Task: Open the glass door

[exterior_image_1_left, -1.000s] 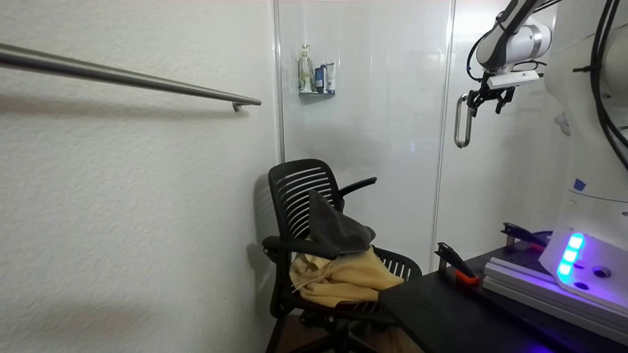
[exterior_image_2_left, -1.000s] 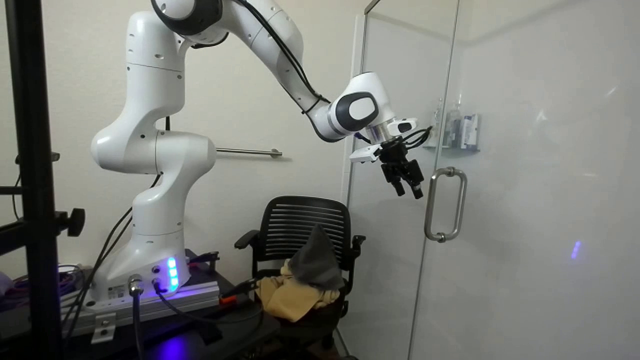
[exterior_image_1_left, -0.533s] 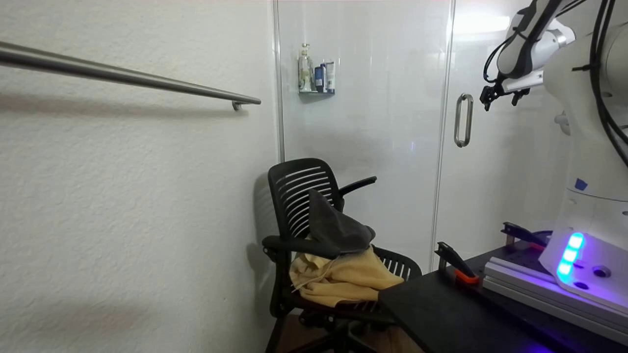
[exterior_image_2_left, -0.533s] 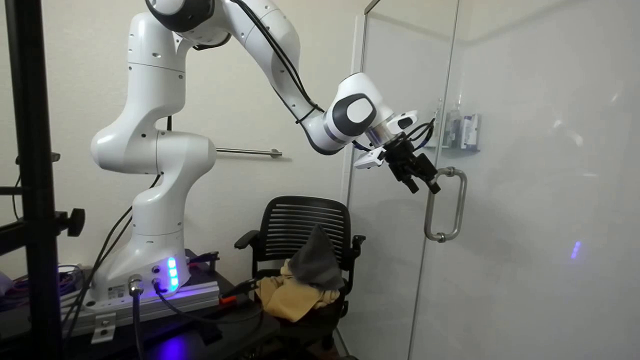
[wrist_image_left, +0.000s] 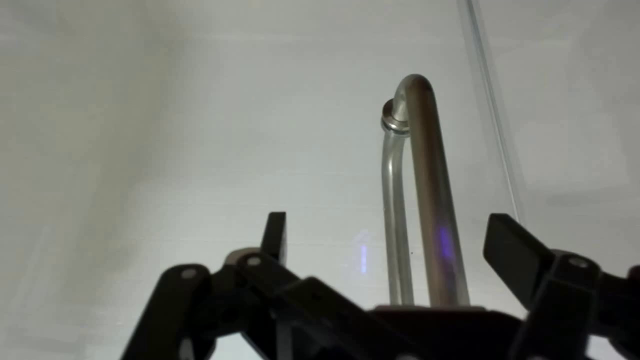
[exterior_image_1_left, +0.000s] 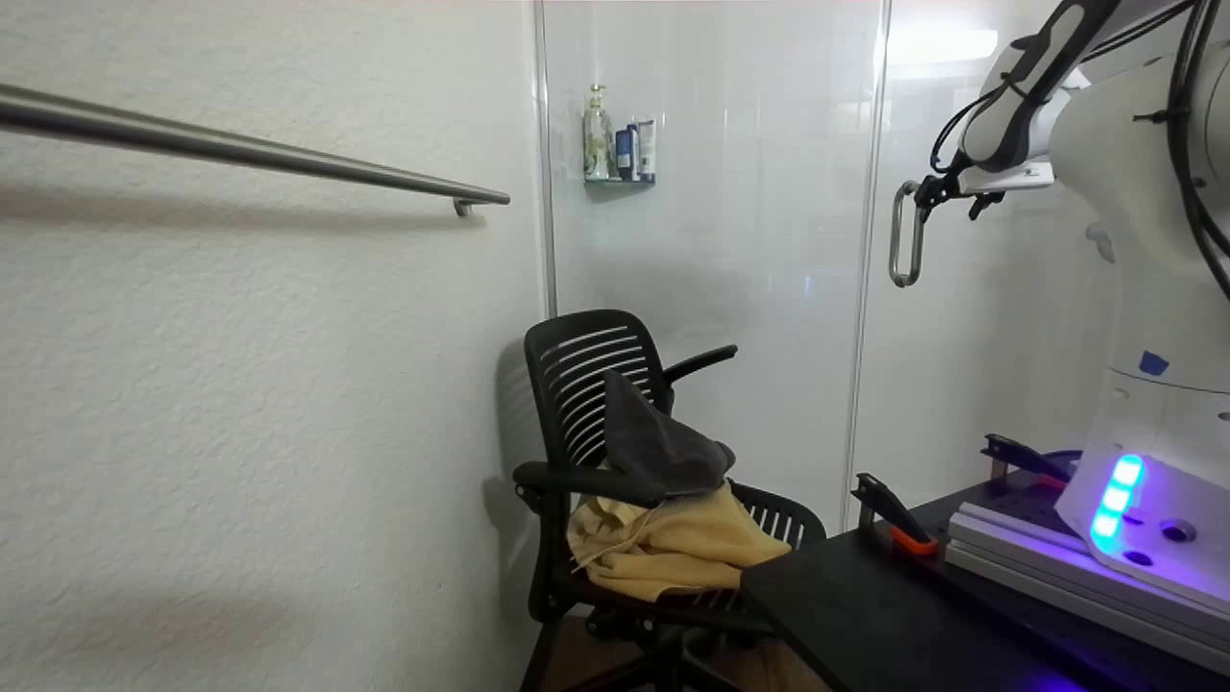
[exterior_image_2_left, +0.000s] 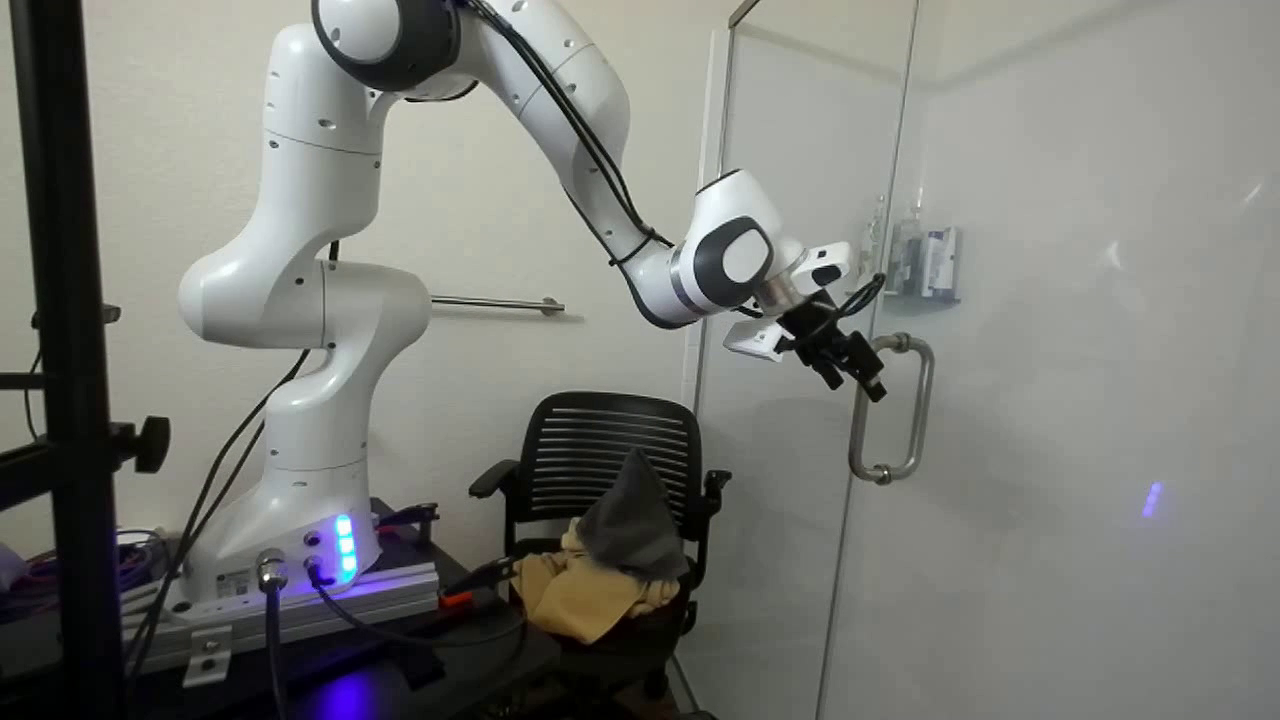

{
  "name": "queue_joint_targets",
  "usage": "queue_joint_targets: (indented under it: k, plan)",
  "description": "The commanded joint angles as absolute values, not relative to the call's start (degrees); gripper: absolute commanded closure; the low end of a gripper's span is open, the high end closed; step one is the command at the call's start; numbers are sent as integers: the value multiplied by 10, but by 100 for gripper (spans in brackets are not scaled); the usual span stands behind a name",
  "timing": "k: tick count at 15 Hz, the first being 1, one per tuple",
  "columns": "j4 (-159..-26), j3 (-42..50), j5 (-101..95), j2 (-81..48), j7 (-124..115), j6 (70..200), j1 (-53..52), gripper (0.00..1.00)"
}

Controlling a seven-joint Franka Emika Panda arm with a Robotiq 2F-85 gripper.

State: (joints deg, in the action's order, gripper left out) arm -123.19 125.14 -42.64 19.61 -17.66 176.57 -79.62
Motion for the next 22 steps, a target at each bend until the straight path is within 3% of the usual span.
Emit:
queue_joint_targets:
  k: [1, 5, 11, 12, 17, 18, 22]
  plan:
    - [-1180, 1304, -450, 262, -177, 1766, -868, 0]
    - [-1202, 1282, -433, 246, -176, 1766, -843, 0]
    - [-1238, 1507, -460, 191, -131, 2071, -982, 0]
    - [-1176, 1372, -446, 242, -75, 2005, -890, 0]
    - [-1181, 1259, -386, 243, -1, 1988, -813, 0]
    - [-1179, 1302, -399, 232, -30, 1987, -853, 0]
    - [-1179, 1272, -394, 233, -25, 1986, -825, 0]
